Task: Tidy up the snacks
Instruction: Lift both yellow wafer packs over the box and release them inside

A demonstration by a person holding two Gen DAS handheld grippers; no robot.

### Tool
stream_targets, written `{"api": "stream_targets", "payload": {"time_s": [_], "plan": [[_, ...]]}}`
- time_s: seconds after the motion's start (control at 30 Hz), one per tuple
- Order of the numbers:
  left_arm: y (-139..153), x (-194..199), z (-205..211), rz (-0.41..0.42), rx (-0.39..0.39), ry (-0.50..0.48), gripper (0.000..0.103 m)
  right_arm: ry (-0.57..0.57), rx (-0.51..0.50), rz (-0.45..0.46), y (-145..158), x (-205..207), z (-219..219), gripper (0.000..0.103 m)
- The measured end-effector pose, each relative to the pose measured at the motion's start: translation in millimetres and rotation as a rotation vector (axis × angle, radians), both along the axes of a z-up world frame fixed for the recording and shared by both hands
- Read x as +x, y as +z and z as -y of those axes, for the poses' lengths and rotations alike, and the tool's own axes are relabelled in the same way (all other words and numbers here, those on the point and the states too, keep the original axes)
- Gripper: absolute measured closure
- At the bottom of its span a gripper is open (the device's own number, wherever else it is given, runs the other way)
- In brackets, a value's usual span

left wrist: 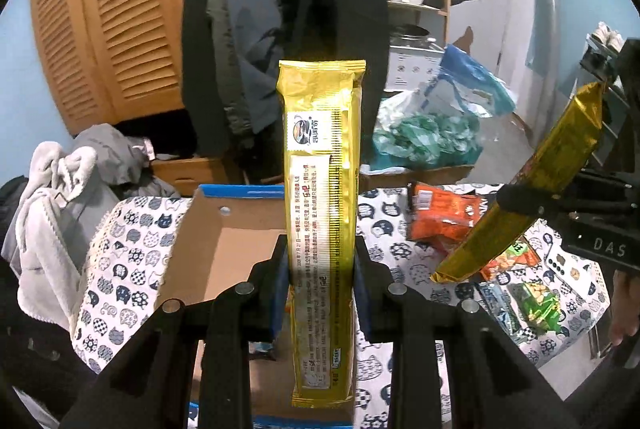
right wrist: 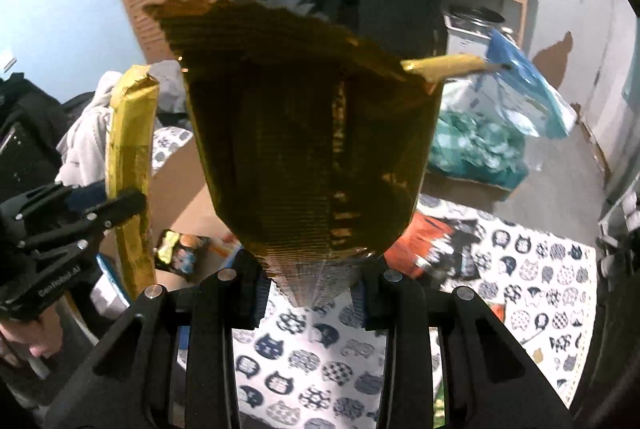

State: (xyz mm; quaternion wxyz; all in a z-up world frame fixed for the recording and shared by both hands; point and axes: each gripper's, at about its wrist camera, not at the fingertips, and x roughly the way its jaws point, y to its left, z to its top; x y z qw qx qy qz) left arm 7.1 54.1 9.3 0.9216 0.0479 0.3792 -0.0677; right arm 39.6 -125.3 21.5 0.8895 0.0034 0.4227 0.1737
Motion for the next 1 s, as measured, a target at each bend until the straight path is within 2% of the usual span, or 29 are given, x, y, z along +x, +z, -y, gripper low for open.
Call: {"api": "stream_targets", "payload": {"time_s": [0.27,0.57,0.8,1.0], "plan": [[-5.8,-0.3,-39.6,0.011,0.002,0.065,0.074,0.074,0.016,-0.004,5.3,9.0,-46.8,0.071],[-21.3,8.4,-74.0,-0.013,-0.017,0.119,0.074,0.158,0.012,-0.029,2.4,13.8,-97.0,0.071],[-41.4,15.8,-83.4,-0.060,-0.004,0.129,0.074,0.211,-0.016,-0.106,-23.5,15.8,-123.2,0.071],[-59.0,19.1,-87.2,-0.099,0.005,0.135,0.074,0.241,-0.032,-0.213,-55.8,21.6,-133.0,0.071]]}}
